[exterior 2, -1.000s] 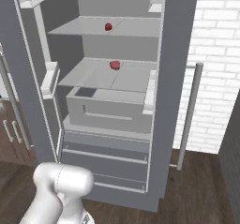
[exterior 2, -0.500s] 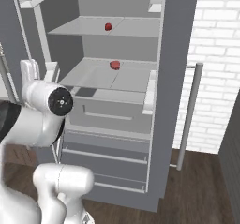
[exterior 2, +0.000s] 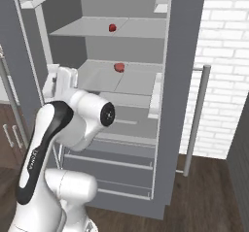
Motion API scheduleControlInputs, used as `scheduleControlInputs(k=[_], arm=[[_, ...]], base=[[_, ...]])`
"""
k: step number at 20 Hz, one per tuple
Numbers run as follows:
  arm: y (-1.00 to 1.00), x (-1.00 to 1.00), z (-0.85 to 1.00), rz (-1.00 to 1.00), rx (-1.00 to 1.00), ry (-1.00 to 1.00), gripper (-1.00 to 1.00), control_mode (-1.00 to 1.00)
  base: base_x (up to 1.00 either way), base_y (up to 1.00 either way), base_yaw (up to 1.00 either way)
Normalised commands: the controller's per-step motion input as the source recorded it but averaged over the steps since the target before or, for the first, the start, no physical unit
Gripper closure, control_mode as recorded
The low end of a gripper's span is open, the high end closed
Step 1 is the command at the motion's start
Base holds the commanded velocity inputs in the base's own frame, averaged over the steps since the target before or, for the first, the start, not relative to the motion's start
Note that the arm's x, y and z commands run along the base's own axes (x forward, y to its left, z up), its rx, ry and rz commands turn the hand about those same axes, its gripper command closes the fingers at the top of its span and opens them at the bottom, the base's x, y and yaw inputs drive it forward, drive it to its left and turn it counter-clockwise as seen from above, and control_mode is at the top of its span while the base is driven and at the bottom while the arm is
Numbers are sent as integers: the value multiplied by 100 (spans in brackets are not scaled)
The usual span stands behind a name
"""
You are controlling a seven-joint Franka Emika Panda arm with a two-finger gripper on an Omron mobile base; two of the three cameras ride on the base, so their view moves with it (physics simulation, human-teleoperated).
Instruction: Take the strawberry from the fridge and place it on top of the pancake, located on the dining counter.
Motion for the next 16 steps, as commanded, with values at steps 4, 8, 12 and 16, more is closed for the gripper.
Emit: scheduleControlInputs(k=[4, 8, 12, 16], arm=[[25, 70, -30, 7, -2, 8, -100, -100], [58, 56, -47, 5, -5, 0, -100, -100], [72, 34, -24, 9, 0, 0, -100, -100], [41, 20, -2, 7, 0, 0, -100, -100]], base=[[0, 0, 0], [0, 0, 0], [0, 0, 0], [0, 0, 0]])
